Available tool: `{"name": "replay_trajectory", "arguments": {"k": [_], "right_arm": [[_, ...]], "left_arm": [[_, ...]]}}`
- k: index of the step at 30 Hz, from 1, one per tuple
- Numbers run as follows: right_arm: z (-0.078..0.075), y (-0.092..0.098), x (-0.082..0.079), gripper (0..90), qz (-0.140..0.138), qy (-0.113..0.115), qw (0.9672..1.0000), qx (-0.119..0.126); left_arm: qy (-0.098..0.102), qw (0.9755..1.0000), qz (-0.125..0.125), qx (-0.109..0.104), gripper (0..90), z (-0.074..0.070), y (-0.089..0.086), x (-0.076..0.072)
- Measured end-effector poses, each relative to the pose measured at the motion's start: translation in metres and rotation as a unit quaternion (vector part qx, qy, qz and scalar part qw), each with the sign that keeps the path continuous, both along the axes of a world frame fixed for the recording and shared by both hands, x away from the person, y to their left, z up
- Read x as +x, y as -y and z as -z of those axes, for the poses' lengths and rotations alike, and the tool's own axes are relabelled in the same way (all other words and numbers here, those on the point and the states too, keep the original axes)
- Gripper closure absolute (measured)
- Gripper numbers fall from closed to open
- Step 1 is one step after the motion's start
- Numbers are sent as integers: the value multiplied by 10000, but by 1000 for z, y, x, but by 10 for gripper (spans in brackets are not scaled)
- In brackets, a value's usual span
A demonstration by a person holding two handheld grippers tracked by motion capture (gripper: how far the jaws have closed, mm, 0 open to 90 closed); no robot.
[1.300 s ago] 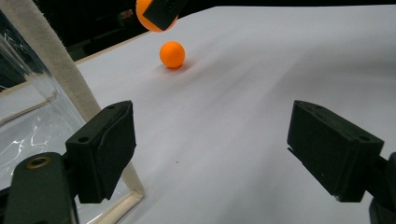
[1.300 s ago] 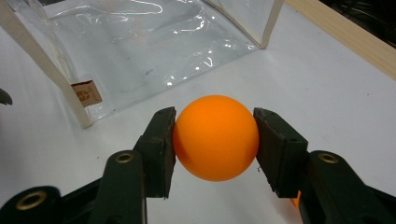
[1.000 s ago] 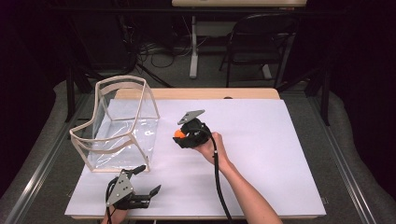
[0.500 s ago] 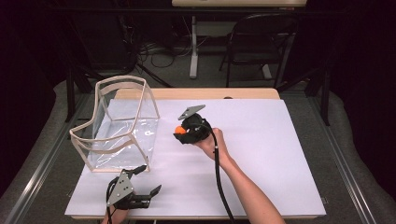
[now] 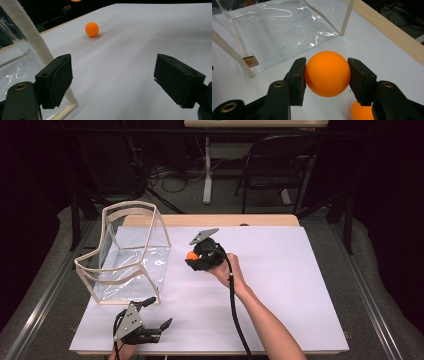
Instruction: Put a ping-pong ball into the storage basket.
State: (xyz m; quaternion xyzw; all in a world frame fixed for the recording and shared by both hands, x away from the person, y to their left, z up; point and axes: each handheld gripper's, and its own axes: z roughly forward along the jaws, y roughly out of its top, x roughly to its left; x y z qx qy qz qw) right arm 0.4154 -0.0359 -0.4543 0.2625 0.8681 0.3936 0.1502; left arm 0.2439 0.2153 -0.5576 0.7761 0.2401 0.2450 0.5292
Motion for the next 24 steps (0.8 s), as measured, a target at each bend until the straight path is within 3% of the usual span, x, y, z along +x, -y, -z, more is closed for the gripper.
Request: {"name": "replay_trajectory", "arguments": {"k": [24], "right_arm": [[-17,-3,0,508,-41,118,9999,-3]], "left_arm": [[5,10000,8,14,155,0,0,0]]}}
